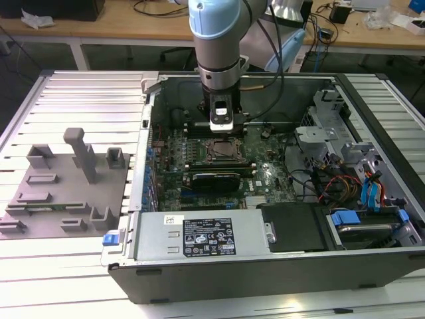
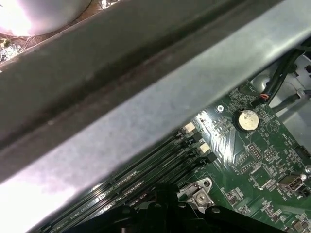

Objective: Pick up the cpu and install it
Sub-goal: 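Install the first cpu locking lever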

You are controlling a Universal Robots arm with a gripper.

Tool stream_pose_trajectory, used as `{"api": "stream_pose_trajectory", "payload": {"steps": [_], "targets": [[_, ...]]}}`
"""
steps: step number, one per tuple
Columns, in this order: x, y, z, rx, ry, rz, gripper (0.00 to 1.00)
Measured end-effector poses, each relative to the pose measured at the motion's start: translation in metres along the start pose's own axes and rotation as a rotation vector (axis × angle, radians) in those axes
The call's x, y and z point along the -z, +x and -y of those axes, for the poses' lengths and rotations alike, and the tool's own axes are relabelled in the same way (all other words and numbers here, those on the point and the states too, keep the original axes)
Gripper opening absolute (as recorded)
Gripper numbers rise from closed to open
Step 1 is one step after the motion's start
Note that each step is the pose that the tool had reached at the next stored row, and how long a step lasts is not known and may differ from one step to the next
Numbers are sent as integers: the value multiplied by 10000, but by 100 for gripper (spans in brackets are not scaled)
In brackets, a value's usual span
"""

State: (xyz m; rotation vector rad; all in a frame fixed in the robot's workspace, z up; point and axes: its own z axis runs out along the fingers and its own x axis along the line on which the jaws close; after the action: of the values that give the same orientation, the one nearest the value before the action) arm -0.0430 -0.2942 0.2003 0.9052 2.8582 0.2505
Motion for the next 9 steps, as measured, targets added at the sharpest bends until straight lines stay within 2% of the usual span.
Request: {"api": "stream_pose_trajectory", "payload": {"steps": [2,9], "targets": [[13,-1,-3,7,-25,36,11],[62,-3,-12,12,-54,77,11]]}}
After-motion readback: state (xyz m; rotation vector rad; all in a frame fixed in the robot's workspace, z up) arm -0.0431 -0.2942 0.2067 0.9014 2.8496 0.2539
